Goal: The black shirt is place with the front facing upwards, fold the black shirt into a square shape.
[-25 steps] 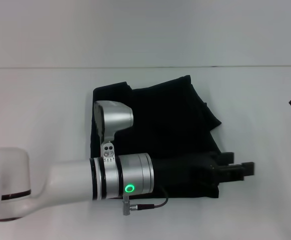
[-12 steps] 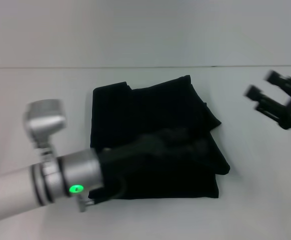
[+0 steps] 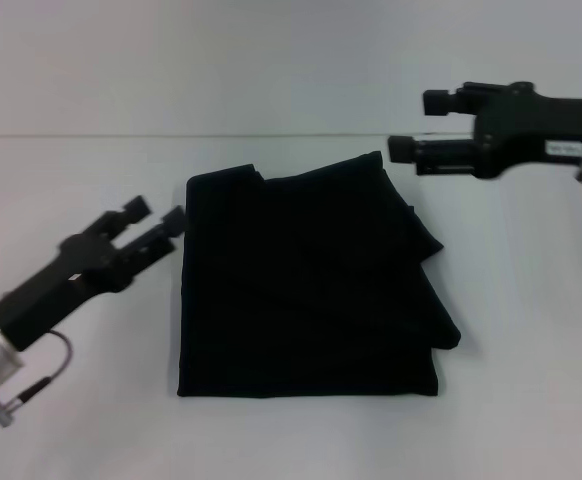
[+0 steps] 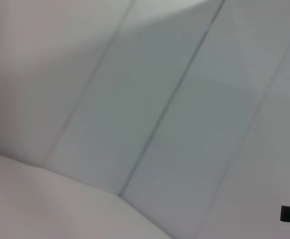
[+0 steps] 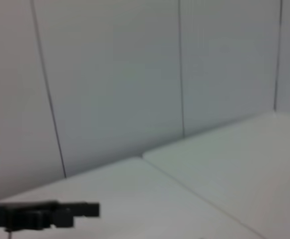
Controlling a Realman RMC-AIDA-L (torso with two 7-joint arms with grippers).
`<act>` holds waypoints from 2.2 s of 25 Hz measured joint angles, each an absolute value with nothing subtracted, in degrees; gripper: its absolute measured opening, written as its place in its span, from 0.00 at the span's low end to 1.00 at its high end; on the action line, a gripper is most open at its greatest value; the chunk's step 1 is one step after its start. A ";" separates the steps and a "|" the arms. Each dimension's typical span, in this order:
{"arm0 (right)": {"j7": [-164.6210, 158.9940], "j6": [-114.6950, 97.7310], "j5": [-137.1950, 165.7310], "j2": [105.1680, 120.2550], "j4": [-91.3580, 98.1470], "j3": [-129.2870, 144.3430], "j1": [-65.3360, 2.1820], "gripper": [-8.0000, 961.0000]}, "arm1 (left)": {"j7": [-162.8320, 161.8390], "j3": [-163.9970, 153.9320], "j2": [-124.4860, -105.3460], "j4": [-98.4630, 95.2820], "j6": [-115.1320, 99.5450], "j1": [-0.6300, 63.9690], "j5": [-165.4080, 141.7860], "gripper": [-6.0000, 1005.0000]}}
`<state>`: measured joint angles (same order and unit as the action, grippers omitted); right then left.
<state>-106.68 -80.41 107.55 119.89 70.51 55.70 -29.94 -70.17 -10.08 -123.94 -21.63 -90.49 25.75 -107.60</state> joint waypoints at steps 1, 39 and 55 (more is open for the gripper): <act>-109.27 -79.94 109.95 119.82 71.15 56.27 -31.33 0.90 | -69.84 -9.63 -123.95 -22.34 -90.82 25.07 -107.52 0.87; -147.69 -50.22 130.34 121.55 40.03 99.54 -63.51 0.86 | -64.33 -3.75 -123.84 -27.94 -89.73 19.35 -108.02 0.87; -146.38 -43.69 128.19 121.64 31.97 104.93 -64.61 0.75 | -62.40 -4.29 -123.76 -24.50 -86.48 22.26 -108.02 0.87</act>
<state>-146.38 -43.69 128.19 121.64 31.97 104.93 -64.61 -62.40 -4.29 -123.76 -24.50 -86.48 22.26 -108.02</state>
